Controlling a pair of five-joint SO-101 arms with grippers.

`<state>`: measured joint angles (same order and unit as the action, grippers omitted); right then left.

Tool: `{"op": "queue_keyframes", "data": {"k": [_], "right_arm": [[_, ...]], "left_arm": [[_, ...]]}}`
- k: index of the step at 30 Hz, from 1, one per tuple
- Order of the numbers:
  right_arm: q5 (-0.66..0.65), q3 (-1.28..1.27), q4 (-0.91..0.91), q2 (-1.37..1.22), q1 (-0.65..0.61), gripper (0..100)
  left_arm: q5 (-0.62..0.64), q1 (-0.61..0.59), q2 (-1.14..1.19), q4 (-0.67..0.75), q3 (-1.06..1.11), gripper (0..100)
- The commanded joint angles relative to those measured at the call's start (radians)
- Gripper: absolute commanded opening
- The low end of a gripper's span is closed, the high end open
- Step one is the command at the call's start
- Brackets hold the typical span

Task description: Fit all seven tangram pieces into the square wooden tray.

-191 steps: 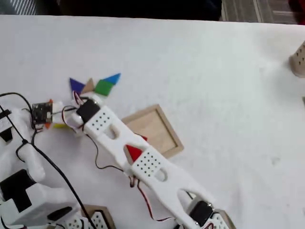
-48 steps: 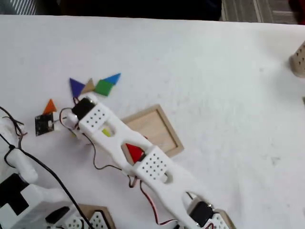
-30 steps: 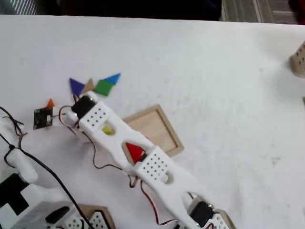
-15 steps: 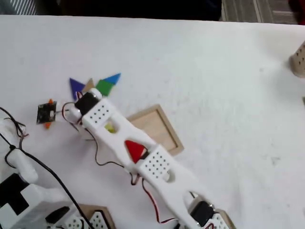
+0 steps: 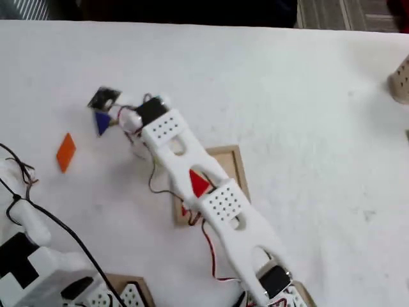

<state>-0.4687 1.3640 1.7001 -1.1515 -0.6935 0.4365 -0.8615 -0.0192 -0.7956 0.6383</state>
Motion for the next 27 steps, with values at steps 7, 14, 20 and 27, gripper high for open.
{"op": "queue_keyframes", "data": {"k": [7, 14, 20, 27], "right_arm": [[0.063, -0.12, 0.025, 0.229, 0.082, 1.7], [0.038, -0.451, 0.012, 0.386, 0.082, 1.7], [0.044, -0.511, 0.015, 0.397, 0.125, 1.8], [0.055, -0.508, 0.013, 0.427, 0.104, 1.8]], "left_arm": [[-0.014, 0.03, -0.045, 0.009, -0.006, 18], [-0.037, 0.03, -0.045, 0.009, -0.008, 18], [-0.037, 0.03, -0.045, 0.009, -0.008, 18], [-0.038, 0.038, -0.045, 0.009, -0.006, 18]]}}
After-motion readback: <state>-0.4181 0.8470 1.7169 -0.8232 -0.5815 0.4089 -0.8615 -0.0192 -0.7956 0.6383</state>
